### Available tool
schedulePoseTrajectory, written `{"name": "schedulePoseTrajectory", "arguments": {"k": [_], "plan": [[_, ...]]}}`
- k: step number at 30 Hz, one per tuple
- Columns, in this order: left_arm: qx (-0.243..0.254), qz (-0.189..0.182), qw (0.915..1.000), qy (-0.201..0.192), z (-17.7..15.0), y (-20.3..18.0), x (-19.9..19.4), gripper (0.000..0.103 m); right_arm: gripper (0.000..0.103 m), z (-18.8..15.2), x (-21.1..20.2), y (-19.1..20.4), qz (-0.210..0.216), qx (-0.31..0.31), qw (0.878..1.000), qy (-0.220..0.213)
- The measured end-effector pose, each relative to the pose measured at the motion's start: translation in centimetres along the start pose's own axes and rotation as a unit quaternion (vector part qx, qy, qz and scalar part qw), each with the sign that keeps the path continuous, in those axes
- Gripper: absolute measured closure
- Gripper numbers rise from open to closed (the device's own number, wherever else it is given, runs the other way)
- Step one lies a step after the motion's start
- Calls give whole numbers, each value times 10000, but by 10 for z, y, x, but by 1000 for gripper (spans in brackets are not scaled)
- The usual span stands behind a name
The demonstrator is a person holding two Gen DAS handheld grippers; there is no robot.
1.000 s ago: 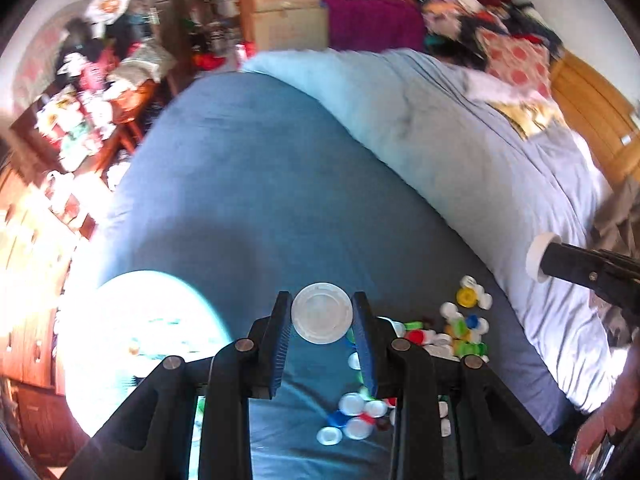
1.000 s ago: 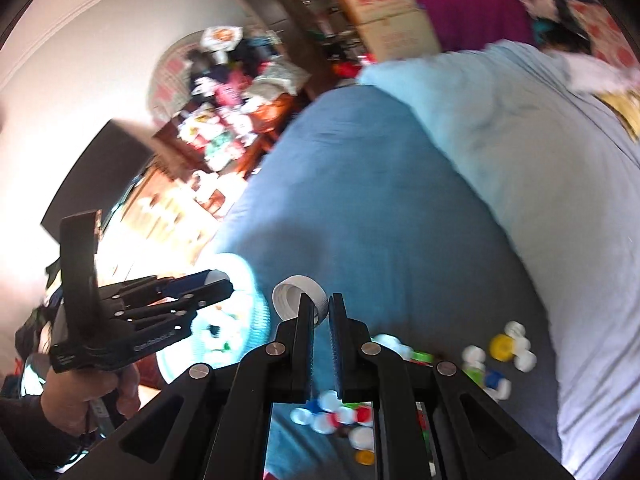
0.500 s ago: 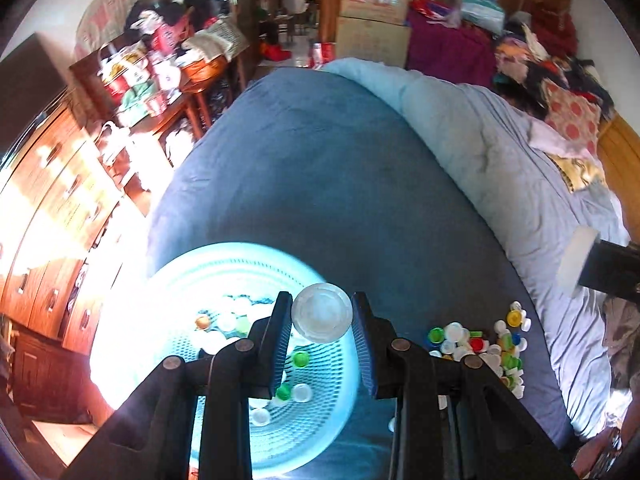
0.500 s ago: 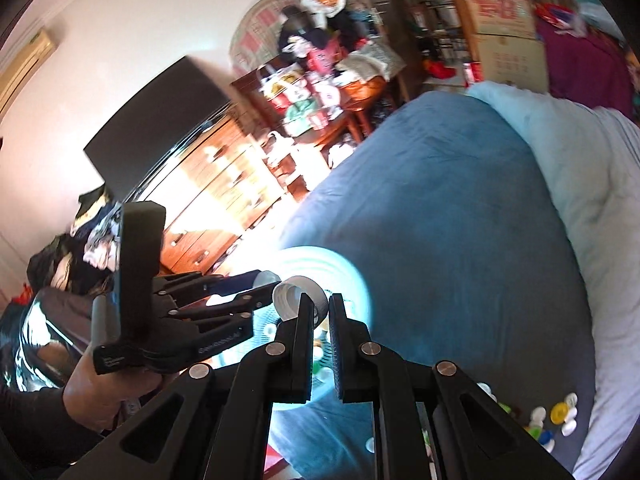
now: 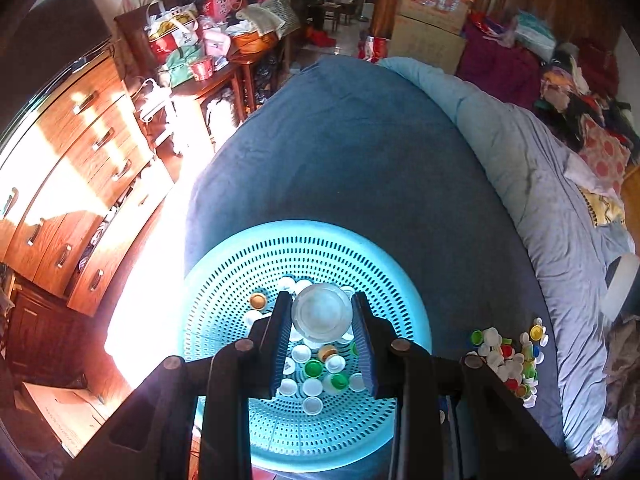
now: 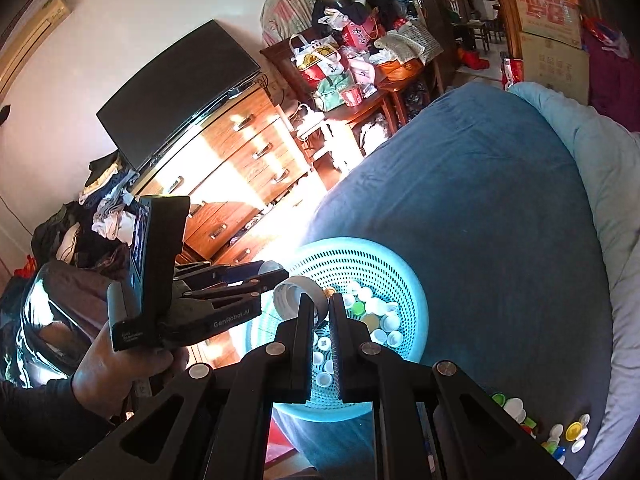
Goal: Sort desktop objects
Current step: 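Carry both caps over the teal basket and release them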
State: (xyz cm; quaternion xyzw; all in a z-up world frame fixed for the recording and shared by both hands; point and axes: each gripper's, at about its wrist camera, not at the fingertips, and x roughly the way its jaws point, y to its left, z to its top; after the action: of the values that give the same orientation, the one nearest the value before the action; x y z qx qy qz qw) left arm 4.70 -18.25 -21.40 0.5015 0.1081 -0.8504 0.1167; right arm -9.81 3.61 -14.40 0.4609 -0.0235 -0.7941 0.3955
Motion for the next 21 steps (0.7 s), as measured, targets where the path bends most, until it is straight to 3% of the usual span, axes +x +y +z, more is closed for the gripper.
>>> {"name": "schedulePoseTrajectory", "arguments": {"k": [7,9,10,11,12,21], "plan": [[-69,-50,9999,82,3,20,6,72,93,6,10,15,12,-89,9999,64],[-95,16,9999,105,2,21,9,60,93,5,13,20,11,-105,9999,96],[-93,76,9999,63,2,21,9,42,89,5,14,21,-18,-95,9999,98],[-102,155,9998,16,1,22,7,34,78,5,14,20,-28,-53,10000,73],[-97,180,9998,-38,0,23,5,33,71,5,14,18,-22,-16,10000,49],[-39,94,9999,42,4,17,12,33,71,5,5,4,-70,277,9995,-101]]}}
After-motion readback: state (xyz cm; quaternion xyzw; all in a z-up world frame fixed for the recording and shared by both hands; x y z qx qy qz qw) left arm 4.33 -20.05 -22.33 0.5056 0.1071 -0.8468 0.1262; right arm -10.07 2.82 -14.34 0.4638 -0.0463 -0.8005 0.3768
